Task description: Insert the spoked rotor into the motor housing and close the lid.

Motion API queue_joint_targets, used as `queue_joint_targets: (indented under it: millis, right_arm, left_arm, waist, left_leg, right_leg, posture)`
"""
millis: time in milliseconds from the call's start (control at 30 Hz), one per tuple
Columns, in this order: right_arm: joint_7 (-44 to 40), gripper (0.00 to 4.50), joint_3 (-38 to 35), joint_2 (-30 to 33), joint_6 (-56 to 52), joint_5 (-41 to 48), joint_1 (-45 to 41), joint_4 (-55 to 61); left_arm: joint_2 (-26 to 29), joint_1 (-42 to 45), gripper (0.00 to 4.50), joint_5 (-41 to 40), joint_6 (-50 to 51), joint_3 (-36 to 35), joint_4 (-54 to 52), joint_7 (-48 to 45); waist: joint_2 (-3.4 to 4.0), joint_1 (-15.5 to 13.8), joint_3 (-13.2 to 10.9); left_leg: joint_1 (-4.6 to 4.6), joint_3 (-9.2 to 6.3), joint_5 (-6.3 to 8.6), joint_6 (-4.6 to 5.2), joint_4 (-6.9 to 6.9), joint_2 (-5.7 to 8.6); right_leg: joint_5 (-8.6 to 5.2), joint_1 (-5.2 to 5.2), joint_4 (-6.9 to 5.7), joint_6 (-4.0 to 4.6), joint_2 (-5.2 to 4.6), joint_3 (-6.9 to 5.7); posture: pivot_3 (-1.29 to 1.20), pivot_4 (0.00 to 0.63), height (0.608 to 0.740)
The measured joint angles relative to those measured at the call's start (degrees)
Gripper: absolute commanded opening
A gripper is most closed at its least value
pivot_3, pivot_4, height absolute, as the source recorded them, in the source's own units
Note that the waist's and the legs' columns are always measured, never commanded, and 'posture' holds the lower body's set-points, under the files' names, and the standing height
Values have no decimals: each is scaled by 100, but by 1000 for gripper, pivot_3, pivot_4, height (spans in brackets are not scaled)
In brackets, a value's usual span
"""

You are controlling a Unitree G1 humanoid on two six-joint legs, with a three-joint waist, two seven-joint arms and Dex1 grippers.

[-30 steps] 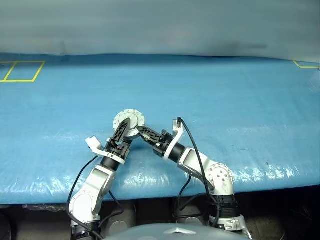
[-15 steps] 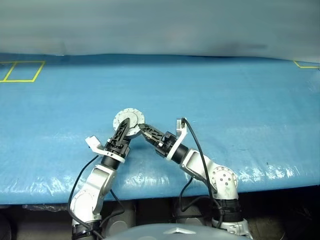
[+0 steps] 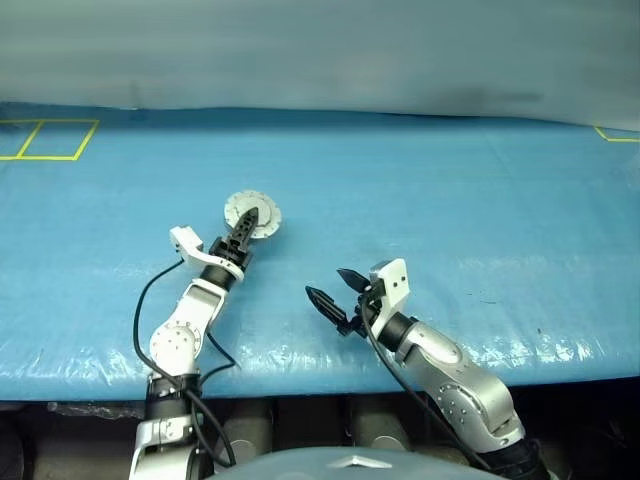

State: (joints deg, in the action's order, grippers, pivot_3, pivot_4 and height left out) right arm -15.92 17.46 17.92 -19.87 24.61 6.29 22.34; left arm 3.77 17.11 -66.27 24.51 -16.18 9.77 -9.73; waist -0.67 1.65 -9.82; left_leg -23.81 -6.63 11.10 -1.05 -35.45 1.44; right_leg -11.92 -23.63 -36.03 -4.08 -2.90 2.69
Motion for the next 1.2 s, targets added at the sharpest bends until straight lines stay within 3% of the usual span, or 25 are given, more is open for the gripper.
queue_joint_targets:
  millis: [167, 367, 633, 667, 833, 1000, 1200]
  right_arm:
    - [239, 4500, 63, -100, 588, -1074, 164, -303]
    - [205, 4500, 49, -281, 724, -1431, 200, -406]
    - [216, 4500, 13, -426, 723, -1767, 240, -426]
    - [213, 4500, 12, -444, 723, -1781, 249, -425]
    - [203, 4500, -2, -544, 709, -1841, 357, -420]
    - [104, 4500, -1, -589, 669, -1860, 355, -412]
    - [-70, 4500, -2, -591, 644, -1869, 255, -438]
  left_arm:
    - [403, 1317, 2419, 559, -394, -552, 1912, -191]
    - [763, 2735, 2419, 1103, -631, -985, 3999, -646]
    - [833, 3561, 2419, 1772, -719, -1240, 5601, -720]
    - [837, 3613, 2769, 1839, -726, -1283, 5669, -715]
    - [837, 3637, 4378, 1978, -725, -1452, 5684, -656]
    - [704, 3077, 4480, 2074, -429, -1496, 4564, -154]
    - [104, 1200, 4480, 1750, 797, -1370, 1393, 733]
  waist:
    - [-22, -26, -13]
    - [-43, -48, -26]
    - [-46, 22, -27]
    - [-46, 20, -27]
    - [-45, 45, -26]
    - [-35, 154, -8]
    - [-8, 194, 39]
  left_leg:
    - [-5, -3, 0, 0, -5, 2]
    - [-11, -8, 0, 1, -7, 6]
    - [-6, -9, 0, 0, -3, 3]
    - [-4, -9, -1, -1, -4, 4]
    - [16, -6, -2, -3, -8, 3]
    - [44, 7, -2, -3, -7, -2]
    - [102, 26, 0, -5, 14, -2]
  right_leg:
    - [7, -1, 1, -11, 3, -1]
    - [28, 0, 6, -47, 2, -2]
    - [30, 0, 2, -50, 1, -2]
    - [30, 1, 0, -50, 1, -2]
    - [33, 20, -5, -53, 1, 2]
    - [32, 32, -24, -52, 0, 16]
    - [24, 68, -35, -42, -6, 35]
  posture:
    - [0, 150, 740]
    - [0, 150, 740]
    - [0, 150, 740]
    - [0, 150, 740]
    - [0, 150, 740]
    - [0, 150, 740]
    - [0, 150, 740]
